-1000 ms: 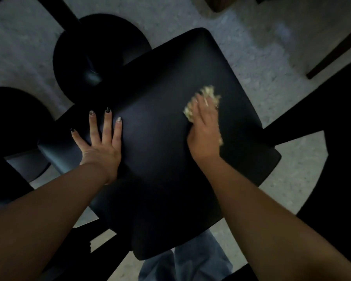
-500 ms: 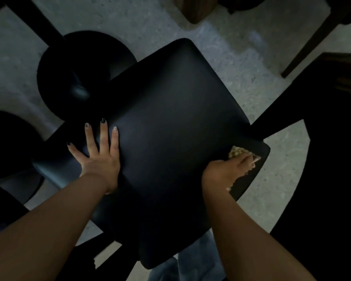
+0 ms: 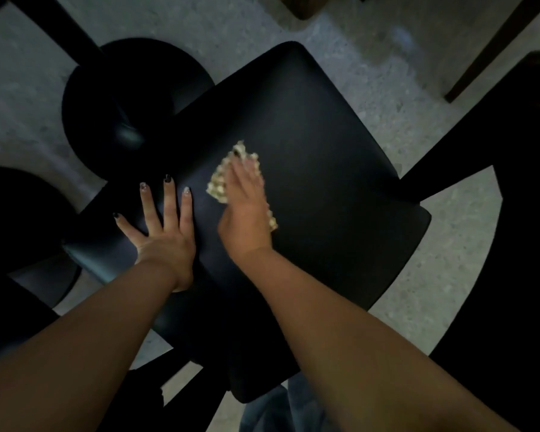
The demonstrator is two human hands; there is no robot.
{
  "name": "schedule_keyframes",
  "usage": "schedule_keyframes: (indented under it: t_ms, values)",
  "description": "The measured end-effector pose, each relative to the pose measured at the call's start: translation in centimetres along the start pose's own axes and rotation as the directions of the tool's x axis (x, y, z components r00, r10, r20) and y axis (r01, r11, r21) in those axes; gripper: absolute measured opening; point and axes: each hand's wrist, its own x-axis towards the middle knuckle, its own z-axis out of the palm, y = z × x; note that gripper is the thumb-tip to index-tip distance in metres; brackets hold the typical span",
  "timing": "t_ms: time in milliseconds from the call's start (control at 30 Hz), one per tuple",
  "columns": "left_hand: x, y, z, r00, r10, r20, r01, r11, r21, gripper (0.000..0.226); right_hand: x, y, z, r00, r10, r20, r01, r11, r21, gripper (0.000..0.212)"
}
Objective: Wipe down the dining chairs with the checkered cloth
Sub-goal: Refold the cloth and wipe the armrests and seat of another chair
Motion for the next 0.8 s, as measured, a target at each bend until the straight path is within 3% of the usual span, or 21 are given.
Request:
schedule_keyframes:
  t_ms: [67, 100, 167, 233, 267, 333, 433, 533, 567, 600, 667, 733, 800]
  values:
    - [-0.1, -0.1, -0.1, 1.000, 0.008, -0.001, -0.008, 1.000, -0.005, 0.147, 0.0, 3.3, -3.6, 0.985, 0.055, -0.166, -0.050, 0.998, 0.034, 0.057]
    - [-0.1, -0.1, -0.1, 1.000, 0.011, -0.004, -0.011, 1.000, -0.006, 0.146, -0.3, 6.0, -5.8, 0.949, 0.170, -0.266, -0.158, 0.985, 0.066, 0.055]
    - [-0.1, -0.2, -0.1, 1.000, 0.018, -0.012, -0.018, 1.000, 0.002, 0.146, -1.6, 11.4, -10.5, 0.788, 0.466, -0.403, -0.460, 0.880, 0.117, 0.057]
    - [-0.1, -0.2, 0.0, 1.000, 0.016, -0.017, -0.016, 1.000, 0.002, 0.147, -3.4, 14.3, -12.9, 0.620, 0.666, -0.414, -0.713, 0.699, 0.056, 0.066]
    - [-0.1, -0.1, 0.0, 1.000, 0.016, -0.019, -0.016, 1.000, 0.001, 0.148, -4.2, 15.0, -12.7, 0.602, 0.697, -0.390, -0.763, 0.645, -0.025, 0.068]
    - [-0.1, -0.2, 0.1, 1.000, 0.016, -0.020, -0.016, 1.000, 0.006, 0.148, -5.2, 14.5, -11.1, 0.647, 0.681, -0.343, -0.759, 0.619, -0.203, 0.069]
    - [-0.2, -0.3, 0.1, 0.999, 0.020, -0.025, -0.020, 1.000, 0.010, 0.147, -7.1, 11.6, -8.3, 0.838, 0.501, -0.215, -0.545, 0.747, -0.381, 0.071]
    - [-0.3, -0.1, 0.0, 1.000, 0.015, -0.023, -0.015, 1.000, -0.005, 0.148, -11.1, 7.1, -5.1, 0.955, 0.256, 0.152, -0.174, 0.894, -0.413, 0.067]
    - [-0.3, -0.1, -0.1, 1.000, 0.014, -0.017, -0.014, 1.000, -0.007, 0.149, -12.9, 5.8, -4.0, 0.951, 0.108, 0.290, 0.013, 0.922, -0.387, 0.068]
    - [-0.4, -0.1, -0.1, 1.000, 0.013, -0.011, -0.013, 1.000, -0.006, 0.150, -14.2, 5.0, -3.3, 0.894, -0.023, 0.447, 0.186, 0.928, -0.324, 0.070]
    - [-0.3, -0.1, -0.1, 1.000, 0.012, -0.008, -0.012, 1.000, -0.001, 0.152, -14.6, 4.4, -3.0, 0.777, -0.203, 0.596, 0.437, 0.855, -0.280, 0.074]
    - [-0.3, -0.1, -0.1, 1.000, 0.017, -0.022, -0.017, 1.000, -0.007, 0.151, -13.2, 4.3, -4.3, 0.695, -0.270, 0.666, 0.539, 0.809, -0.236, 0.069]
    - [-0.3, -0.1, 0.1, 0.999, 0.029, -0.043, -0.029, 1.000, -0.012, 0.150, -10.3, 5.3, -6.5, 0.741, -0.304, 0.598, 0.541, 0.798, -0.265, 0.060]
